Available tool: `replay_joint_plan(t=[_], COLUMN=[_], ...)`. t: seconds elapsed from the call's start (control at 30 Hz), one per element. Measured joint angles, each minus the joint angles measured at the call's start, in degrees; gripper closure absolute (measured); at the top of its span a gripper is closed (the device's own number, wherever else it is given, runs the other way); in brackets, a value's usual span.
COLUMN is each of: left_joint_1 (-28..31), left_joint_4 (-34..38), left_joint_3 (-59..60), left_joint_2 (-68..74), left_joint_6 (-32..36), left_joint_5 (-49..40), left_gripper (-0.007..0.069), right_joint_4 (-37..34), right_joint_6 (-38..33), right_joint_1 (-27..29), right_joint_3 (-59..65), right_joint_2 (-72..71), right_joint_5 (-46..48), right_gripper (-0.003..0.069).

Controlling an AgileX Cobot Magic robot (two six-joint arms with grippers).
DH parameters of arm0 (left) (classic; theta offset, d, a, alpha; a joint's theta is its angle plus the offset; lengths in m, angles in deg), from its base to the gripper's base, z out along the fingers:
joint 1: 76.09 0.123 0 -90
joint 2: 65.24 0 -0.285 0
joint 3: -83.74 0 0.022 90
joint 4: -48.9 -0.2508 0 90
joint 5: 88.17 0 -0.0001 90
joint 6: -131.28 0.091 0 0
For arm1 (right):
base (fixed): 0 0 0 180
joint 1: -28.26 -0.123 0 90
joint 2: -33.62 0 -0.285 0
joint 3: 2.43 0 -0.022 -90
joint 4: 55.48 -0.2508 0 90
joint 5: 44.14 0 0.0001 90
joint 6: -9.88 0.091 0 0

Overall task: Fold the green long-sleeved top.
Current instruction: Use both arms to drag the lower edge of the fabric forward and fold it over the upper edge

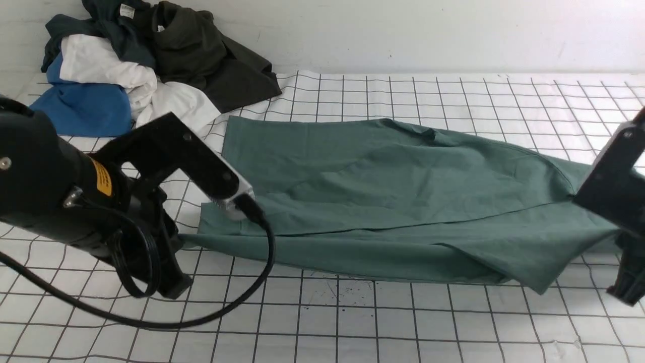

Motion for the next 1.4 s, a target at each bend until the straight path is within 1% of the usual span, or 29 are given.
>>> replay_joint_plan(t=[0.1,0.2,0.3,0.4,0.43,0.47,0.5,0.53,0.6,0.63,0.7,0.73,0.8,0.83,0.87,0.9,0.93,1.0,1.03,1.07,1.1,1.13,1.2,1.23,1.27,1.3,1.33,1.37,1.4], left_joint_1=[3.6,7.1,9.7,11.3,11.4,11.9,12.2,12.3,13.0,13.0,13.5,13.6,14.0,14.2,14.2,14.5,14.5,14.6,14.7,14.7,14.7,14.6,14.0,14.0,13.3,13.2,12.2,11.9,11.0], left_joint_4=[0.4,0.7,1.4,2.0,2.0,2.0,2.0,2.0,2.0,2.0,1.4,1.4,1.4,1.4,1.4,1.1,1.0,0.9,1.0,1.4,1.8,3.4,6.7,7.0,9.9,9.9,12.6,12.8,14.3], left_joint_3=[-7.0,-13.9,-23.2,-33.0,-33.0,-40.1,-43.8,-44.5,-54.6,-55.4,-65.2,-66.7,-75.3,-77.9,-77.9,-81.5,-82.5,-85.6,-86.5,-87.3,-87.6,-88.1,-88.6,-88.6,-88.6,-88.6,-88.5,-88.4,-87.7], left_joint_2=[5.2,12.3,21.8,33.9,34.7,40.9,44.7,46.3,54.9,56.3,64.0,64.5,69.9,71.2,71.4,72.3,72.3,72.0,71.8,71.2,71.2,70.4,69.7,69.7,69.8,69.8,70.3,70.4,70.8], left_joint_6=[-4.1,-5.4,-5.5,-6.0,-6.0,-6.3,-6.7,-6.8,-9.1,-9.7,-12.5,-12.8,-13.4,-13.5,-13.5,-13.5,-13.6,-13.6,-13.6,-13.9,-13.9,-13.9,-11.9,-11.7,-8.9,-8.5,-5.3,-5.0,-3.3], left_joint_5=[0.4,1.9,4.6,8.1,8.1,10.0,10.8,10.9,11.4,11.4,10.1,9.6,5.5,3.6,3.6,0.7,-0.3,-2.2,-3.1,-5.0,-5.4,-8.1,-13.5,-13.9,-16.9,-17.1,-18.1,-18.1,-18.2], left_gripper=[0.0611,0.0611,0.0611,0.0611,0.0611,0.0611,0.0611,0.0611,0.0611,0.0611,0.0598,0.0592,0.0531,0.0503,0.0496,0.0421,0.0394,0.0307,0.0282,0.0255,0.0251,0.0240,0.0246,0.0249,0.0276,0.0281,0.0325,0.0337,0.0383], right_joint_4=[1.8,2.7,3.4,3.6,3.6,3.2,2.8,2.7,0.9,0.5,-3.4,-3.7,-9.5,-11.9,-12.3,-16.0,-18.0,-25.4,-27.9,-33.7,-34.7,-42.6,-54.8,-55.7,-61.7,-62.8,-65.4,-65.5,-65.7], right_joint_6=[-0.1,0.3,0.7,1.4,1.4,3.0,4.4,4.6,8.1,8.5,10.6,10.9,11.5,11.1,11.1,9.3,7.9,2.7,-0.2,-5.4,-5.4,-13.0,-22.2,-22.9,-28.1,-29.1,-32.3,-32.6,-33.7], right_joint_1=[2.9,6.7,10.1,11.2,11.2,11.2,11.2,11.2,11.2,11.2,11.2,11.2,11.2,11.1,11.1,10.6,10.2,8.9,8.2,7.2,7.2,6.2,5.2,5.2,4.9,4.9,4.9,4.9,4.9], right_joint_3=[-3.3,-7.6,-14.1,-23.4,-24.1,-29.3,-32.5,-33.8,-41.0,-42.1,-48.3,-48.7,-53.1,-54.6,-54.9,-57.3,-58.4,-61.0,-61.6,-62.4,-62.5,-62.8,-62.9,-62.9,-62.9,-62.9,-62.9,-62.9,-62.8], right_joint_2=[1.0,5.8,15.1,25.7,26.4,32.8,36.2,36.9,44.6,45.6,49.9,50.3,51.3,51.1,51.1,50.3,49.8,48.3,47.8,47.2,47.2,47.0,48.7,49.0,51.4,52.1,54.6,55.3,57.5], right_joint_5=[-7.9,-15.5,-21.4,-23.6,-23.6,-23.4,-22.8,-22.7,-19.6,-19.0,-14.5,-13.7,-7.9,-5.3,-5.3,-0.4,1.8,6.8,8.6,10.8,10.8,13.4,16.1,16.2,15.7,15.1,11.4,10.7,5.3], right_gripper=[0.0652,0.0652,0.0652,0.0652,0.0652,0.0651,0.0648,0.0646,0.0617,0.0610,0.0551,0.0540,0.0464,0.0440,0.0435,0.0411,0.0405,0.0413,0.0427,0.0459,0.0459,0.0519,0.0613,0.0619,0.0651,0.0656,0.0666,0.0667,0.0670])
